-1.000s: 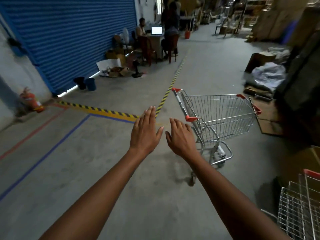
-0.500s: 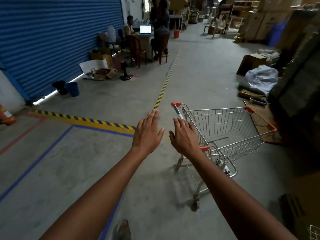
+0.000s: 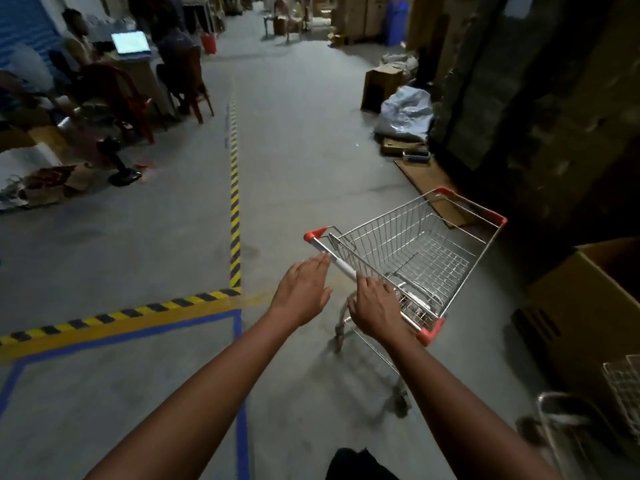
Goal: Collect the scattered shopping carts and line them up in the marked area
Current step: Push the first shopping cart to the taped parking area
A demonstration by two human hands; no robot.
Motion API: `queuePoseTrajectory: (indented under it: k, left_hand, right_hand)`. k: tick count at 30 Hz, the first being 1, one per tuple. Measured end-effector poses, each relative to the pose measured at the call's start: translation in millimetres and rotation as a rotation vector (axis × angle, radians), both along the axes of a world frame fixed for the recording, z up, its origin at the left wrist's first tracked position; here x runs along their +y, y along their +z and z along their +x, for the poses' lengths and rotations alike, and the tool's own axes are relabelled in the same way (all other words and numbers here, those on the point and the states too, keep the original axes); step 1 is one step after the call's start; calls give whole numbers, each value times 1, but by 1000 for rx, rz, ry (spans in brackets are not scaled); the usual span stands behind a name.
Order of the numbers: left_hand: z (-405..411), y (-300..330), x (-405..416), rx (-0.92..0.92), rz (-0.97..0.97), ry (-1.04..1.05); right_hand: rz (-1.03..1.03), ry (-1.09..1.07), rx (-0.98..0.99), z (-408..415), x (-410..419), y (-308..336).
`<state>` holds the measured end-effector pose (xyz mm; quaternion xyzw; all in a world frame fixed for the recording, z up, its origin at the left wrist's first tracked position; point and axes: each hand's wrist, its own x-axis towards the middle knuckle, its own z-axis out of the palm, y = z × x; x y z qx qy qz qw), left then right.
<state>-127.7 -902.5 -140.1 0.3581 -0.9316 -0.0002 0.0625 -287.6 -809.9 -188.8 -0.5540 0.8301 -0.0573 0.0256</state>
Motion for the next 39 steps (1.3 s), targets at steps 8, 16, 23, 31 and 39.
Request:
queuePoseTrajectory:
  k: [8,16,23,31,39]
  left_hand:
    - [-69,-47,-107,-128,93,-264]
    - [-128,-64,-179,-479,129,-553]
    - [-142,-87,-216,-545,200,-658]
    - [-147,-89,-235,-541,231,-740]
    - [-148,-91,-229,-603,241,-721]
  right_hand:
    - [235,-201,-109,-37,-69,-46]
    - [274,-390,-328,-56,-95,-56]
    - [311,-507,-311,-52,-104,-58]
    - [342,-585,-240,-44,-112,-57]
    - [364,-522,-264,-47,-105,-61]
